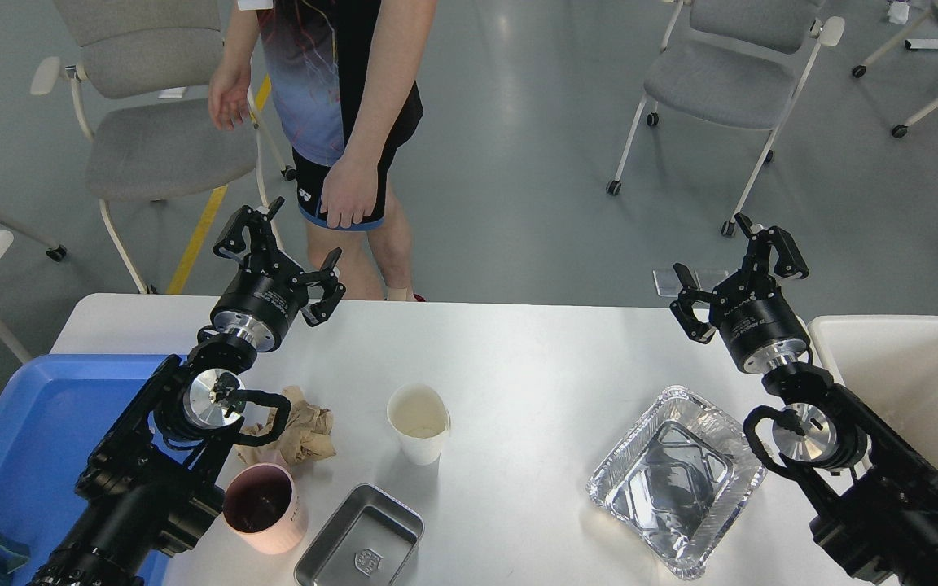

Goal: Tidy desktop
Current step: 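Grasp the pink mug with the left gripper and lift it, then place the pink mug into the blue tray with the left gripper, then reach the left gripper to the small metal tin and grasp it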

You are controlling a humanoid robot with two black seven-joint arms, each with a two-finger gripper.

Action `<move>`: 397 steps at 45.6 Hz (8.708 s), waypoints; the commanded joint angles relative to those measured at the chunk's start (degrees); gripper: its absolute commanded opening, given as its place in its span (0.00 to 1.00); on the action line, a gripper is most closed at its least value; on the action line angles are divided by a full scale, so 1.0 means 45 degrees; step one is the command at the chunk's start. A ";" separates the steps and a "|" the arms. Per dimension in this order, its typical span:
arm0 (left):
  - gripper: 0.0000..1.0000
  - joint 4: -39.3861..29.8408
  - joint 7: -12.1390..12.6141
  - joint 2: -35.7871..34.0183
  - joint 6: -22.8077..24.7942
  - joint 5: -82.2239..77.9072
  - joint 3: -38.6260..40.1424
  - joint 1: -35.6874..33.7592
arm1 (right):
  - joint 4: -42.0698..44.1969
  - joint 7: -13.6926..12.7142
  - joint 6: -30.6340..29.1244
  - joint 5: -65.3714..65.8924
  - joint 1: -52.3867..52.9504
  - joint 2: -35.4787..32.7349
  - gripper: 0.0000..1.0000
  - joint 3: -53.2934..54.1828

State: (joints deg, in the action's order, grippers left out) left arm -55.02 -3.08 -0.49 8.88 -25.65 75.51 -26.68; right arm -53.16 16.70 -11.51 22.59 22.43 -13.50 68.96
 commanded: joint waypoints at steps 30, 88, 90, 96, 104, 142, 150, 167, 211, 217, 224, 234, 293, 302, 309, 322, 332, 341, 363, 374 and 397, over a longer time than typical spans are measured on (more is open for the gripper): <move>0.97 -0.0547 0.0019 -0.1686 -0.0781 0.0174 -0.0919 -0.0243 | 0.0154 -0.0001 0.0000 0.0000 0.0153 -0.0027 1.00 -0.0013; 0.95 -0.9005 0.5039 -1.7492 0.3555 -0.1134 -1.4942 -0.4306 | 0.0662 0.0077 -0.0019 0.0000 0.0349 0.0090 1.00 -0.0013; 0.95 -0.9005 0.5039 -1.6945 0.3438 -0.1388 -1.5040 -0.4286 | 0.0662 0.0077 0.0000 0.0000 0.0329 0.0090 1.00 -0.0013; 0.95 -0.8946 0.5039 -1.5655 0.2833 -0.2442 -1.5450 -0.4266 | 0.0642 0.0077 -0.0020 0.0000 0.0309 0.0090 1.00 -0.0012; 0.95 -0.8848 0.5059 -1.4248 0.2305 -0.2737 -1.5529 -0.4247 | 0.0662 0.0077 -0.0020 0.0000 0.0192 -0.0027 1.00 0.0026; 0.64 -0.7716 0.4942 -1.2021 0.0860 -0.3498 -1.6896 -0.3642 | 0.0720 0.0077 -0.0020 0.0000 0.0192 -0.0554 1.00 0.0124; 0.47 -0.7638 0.5059 -1.1884 0.0606 -0.3498 -1.6896 -0.3446 | 0.0701 0.0077 -0.0020 0.0000 0.0173 -0.0593 1.00 0.0144; 0.01 -0.7520 0.4981 -1.1864 0.0273 -0.3557 -1.6838 -0.3309 | 0.0720 0.0077 -0.0020 0.0000 0.0173 -0.0593 1.00 0.0144; 0.00 -0.8926 0.5078 -1.9518 0.7419 -0.3440 -1.3382 -0.5614 | 0.1013 0.0116 -0.0020 0.0000 0.0270 -0.0496 1.00 0.0183; 0.00 -0.8926 0.5020 -2.0652 0.8476 -0.3420 -1.3049 -0.5575 | 0.1052 0.0116 -0.0020 0.0000 0.0309 -0.0457 1.00 0.0183; 0.00 -0.8868 0.5000 -2.0439 0.7658 -0.3420 -1.4101 -0.5399 | 0.1209 0.0136 -0.0039 0.0000 0.0329 -0.0437 1.00 0.0183; 0.01 -0.8614 0.4942 -1.9248 0.4652 -0.3420 -1.7069 -0.5399 | 0.1228 0.0136 -0.0059 0.0000 0.0231 -0.0340 1.00 0.0183; 0.83 -0.7538 0.4357 -1.6823 0.1697 -0.2991 -1.8343 -0.3504 | 0.1306 0.0136 -0.0039 0.0000 0.0426 -0.0262 1.00 0.0163; 0.84 -0.8691 0.4043 -1.8601 0.3885 -0.2932 -1.6762 -0.3700 | 0.1287 0.0136 -0.0020 0.0000 0.0446 -0.0222 1.00 0.0163; 0.84 -0.8848 0.4043 -1.9636 0.5056 -0.2913 -1.5044 -0.4226 | 0.1287 0.0136 -0.0020 0.0000 0.0446 -0.0222 1.00 0.0163; 0.84 -0.9571 0.3965 -2.1511 0.7713 -0.2913 -1.3147 -0.6686 | 0.1287 0.0136 0.0019 0.0000 0.0641 -0.0222 1.00 0.0163; 0.84 -0.9474 0.3926 -2.1456 0.8106 -0.2932 -1.3127 -0.7352 | 0.1267 0.0136 0.0039 0.0000 0.0661 -0.0222 1.00 0.0163; 0.84 -0.7972 0.4121 -1.7865 0.6525 -0.2951 -1.3185 -0.7352 | 0.1228 0.0136 0.0078 0.0000 0.0661 -0.0222 1.00 0.0144; 0.84 -0.4377 0.4297 -0.9327 0.3673 -0.3225 -1.4492 -0.6981 | 0.1248 0.0136 0.0078 0.0000 0.0524 -0.0300 1.00 0.0144; 0.84 -0.4200 0.4648 -0.7997 0.2695 -0.3225 -1.6056 -0.7040 | 0.1267 0.0136 0.0078 0.0000 0.0505 -0.0359 1.00 0.0144; 0.84 -0.4962 0.4707 -0.7783 0.2715 -0.3303 -1.9025 -0.6708 | 0.1306 0.0136 0.0019 0.0000 0.0446 -0.0359 1.00 0.0124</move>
State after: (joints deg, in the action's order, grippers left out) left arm -77.38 18.13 -37.30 21.37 -40.40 -8.86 -57.76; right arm -47.31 17.32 -11.43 22.59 24.44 -15.12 69.55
